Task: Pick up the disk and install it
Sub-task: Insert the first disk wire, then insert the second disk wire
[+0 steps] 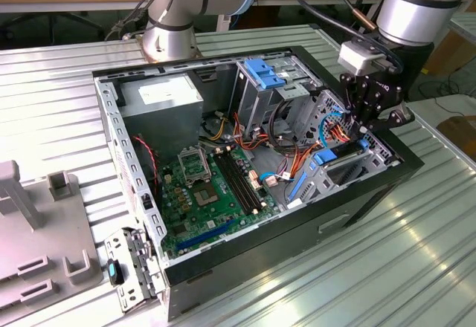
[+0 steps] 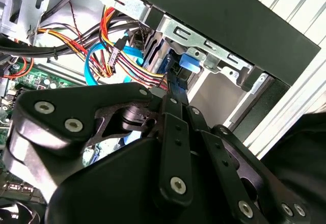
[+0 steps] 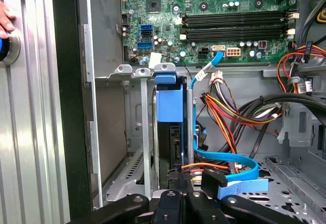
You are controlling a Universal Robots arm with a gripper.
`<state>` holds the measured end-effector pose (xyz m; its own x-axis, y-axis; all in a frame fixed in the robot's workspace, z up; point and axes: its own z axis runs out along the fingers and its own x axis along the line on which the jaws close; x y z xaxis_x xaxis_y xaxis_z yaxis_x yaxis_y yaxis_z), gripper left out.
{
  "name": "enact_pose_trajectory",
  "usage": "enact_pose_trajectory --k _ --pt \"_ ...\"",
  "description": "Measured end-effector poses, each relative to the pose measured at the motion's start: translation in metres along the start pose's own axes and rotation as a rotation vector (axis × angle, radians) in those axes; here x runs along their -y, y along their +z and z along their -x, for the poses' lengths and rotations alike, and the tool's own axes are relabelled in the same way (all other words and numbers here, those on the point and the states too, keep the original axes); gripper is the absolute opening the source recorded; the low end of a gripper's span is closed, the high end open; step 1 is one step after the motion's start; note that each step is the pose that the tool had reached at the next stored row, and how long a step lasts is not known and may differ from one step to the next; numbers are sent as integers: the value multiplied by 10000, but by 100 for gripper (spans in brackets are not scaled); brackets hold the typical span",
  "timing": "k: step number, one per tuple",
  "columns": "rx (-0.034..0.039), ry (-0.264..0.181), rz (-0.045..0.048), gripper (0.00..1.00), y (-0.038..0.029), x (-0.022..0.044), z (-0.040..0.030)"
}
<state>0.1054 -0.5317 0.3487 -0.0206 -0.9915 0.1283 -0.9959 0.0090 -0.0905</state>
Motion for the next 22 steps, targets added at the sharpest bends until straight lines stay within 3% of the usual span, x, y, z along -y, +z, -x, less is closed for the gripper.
enact_pose_trajectory --k 6,17,18,20,22 --pt "-2 0 0 11 -6 0 -1" --pt "-7 28 34 11 -183 18 -24" --pt "-7 3 297 11 -377 38 -47" --pt "-9 -8 385 11 -427 42 -37" --pt "-12 -46 672 11 -459 44 41"
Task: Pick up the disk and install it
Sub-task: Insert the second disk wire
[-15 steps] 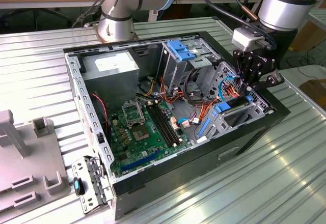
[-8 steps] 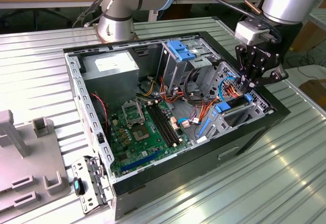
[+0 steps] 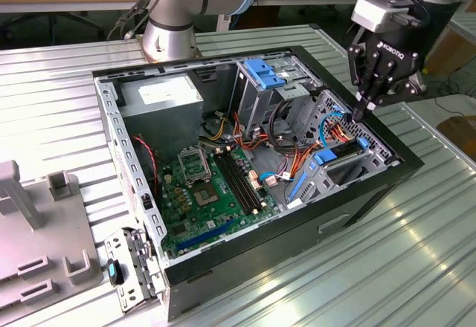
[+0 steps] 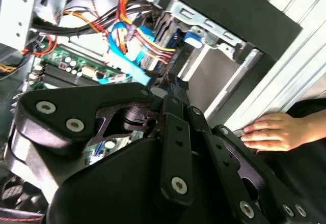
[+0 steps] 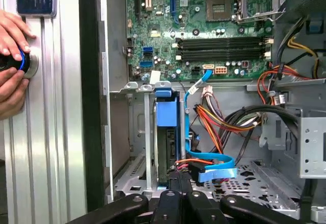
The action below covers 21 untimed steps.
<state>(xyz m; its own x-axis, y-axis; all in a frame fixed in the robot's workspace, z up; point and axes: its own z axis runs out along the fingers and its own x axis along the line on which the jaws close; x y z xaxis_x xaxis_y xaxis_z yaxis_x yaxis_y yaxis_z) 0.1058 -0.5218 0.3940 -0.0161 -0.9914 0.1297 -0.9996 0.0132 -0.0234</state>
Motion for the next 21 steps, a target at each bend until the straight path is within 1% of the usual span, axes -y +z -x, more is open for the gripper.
enact_pose_trajectory --k 1,3,4,6,7,8,9,10,11,12,13,17,18,19,21 --pt "-1 -11 86 11 -5 0 26" --pt "-4 -28 212 11 -12 -1 62" --pt "-5 -32 257 11 -16 -1 91" --pt "-12 -38 298 11 -25 -2 160" --pt "-42 -42 301 11 -26 6 170" --pt "-131 -42 301 11 -25 19 170" --pt "-201 -41 301 11 -25 26 171" --pt "-260 -42 299 18 -23 34 172" --pt "-315 -43 299 19 -20 38 173" --pt "-355 -44 299 19 -18 40 174" --pt "-377 -45 298 25 -9 40 175" --pt "-379 -47 298 25 27 39 185" --pt "-378 -47 297 27 38 39 193" --pt "-377 -47 298 33 66 38 200" --pt "-381 -46 297 33 98 37 217"
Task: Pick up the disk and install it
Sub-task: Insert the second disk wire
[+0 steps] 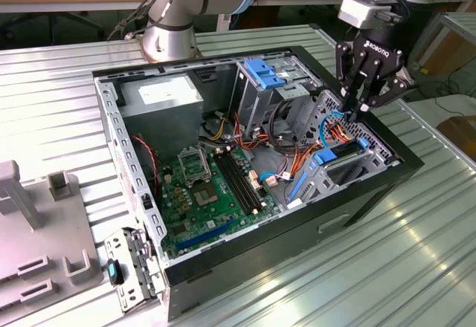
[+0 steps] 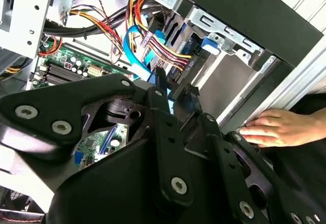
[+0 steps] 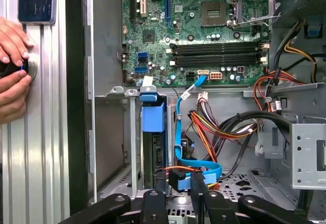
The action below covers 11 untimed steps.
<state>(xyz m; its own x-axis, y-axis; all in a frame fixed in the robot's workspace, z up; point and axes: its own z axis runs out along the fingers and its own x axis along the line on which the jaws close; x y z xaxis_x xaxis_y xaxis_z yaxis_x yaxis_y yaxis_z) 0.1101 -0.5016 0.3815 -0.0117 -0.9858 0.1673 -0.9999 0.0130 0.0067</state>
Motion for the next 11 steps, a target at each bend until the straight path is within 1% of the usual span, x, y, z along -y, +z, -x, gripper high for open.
enact_pose_trajectory --k 1,2,3,5,7,10,11 --pt "-17 0 0 33 -1 0 9" --pt "-61 0 -1 33 -3 0 20" --pt "-299 2 -3 33 -8 -1 49" --pt "-328 2 -4 33 -9 -1 58" --pt "-403 2 -5 33 -10 -1 71" --pt "-403 3 -5 33 0 -1 72" --pt "-405 3 -5 31 6 -1 72"
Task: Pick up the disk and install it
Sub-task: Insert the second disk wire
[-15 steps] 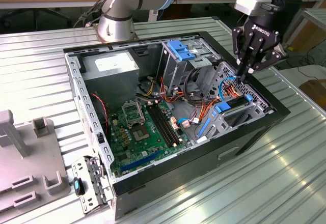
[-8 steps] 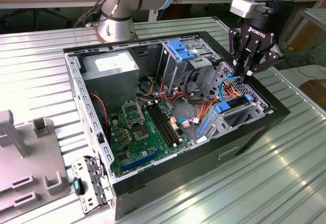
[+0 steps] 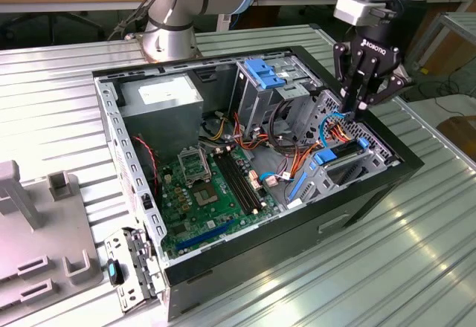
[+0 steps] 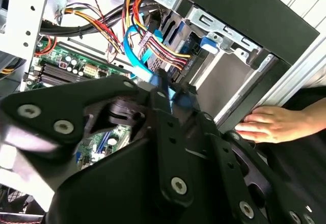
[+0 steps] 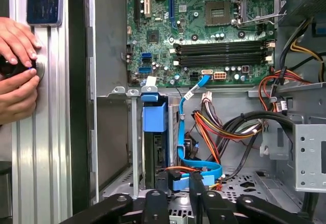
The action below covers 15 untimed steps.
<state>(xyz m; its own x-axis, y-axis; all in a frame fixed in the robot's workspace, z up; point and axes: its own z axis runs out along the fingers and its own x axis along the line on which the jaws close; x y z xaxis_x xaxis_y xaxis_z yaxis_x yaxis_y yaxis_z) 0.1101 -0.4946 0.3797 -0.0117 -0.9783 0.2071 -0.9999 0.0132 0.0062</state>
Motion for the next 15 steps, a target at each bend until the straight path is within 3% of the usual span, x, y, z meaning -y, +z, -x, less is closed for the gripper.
enact_pose_trajectory --k 2,3,8,10,11,12,14,15 --pt "-10 1 0 18 6 0 1" --pt "-13 1 0 16 9 0 2" --pt "-24 -2 -1 16 17 3 -11" --pt "50 -4 -1 16 66 4 -155" --pt "80 -21 -7 16 84 2 -186" --pt "110 -40 -19 16 91 -1 -195" --pt "170 -85 -173 16 109 -15 -214" --pt "181 -101 -207 16 114 -20 -217"
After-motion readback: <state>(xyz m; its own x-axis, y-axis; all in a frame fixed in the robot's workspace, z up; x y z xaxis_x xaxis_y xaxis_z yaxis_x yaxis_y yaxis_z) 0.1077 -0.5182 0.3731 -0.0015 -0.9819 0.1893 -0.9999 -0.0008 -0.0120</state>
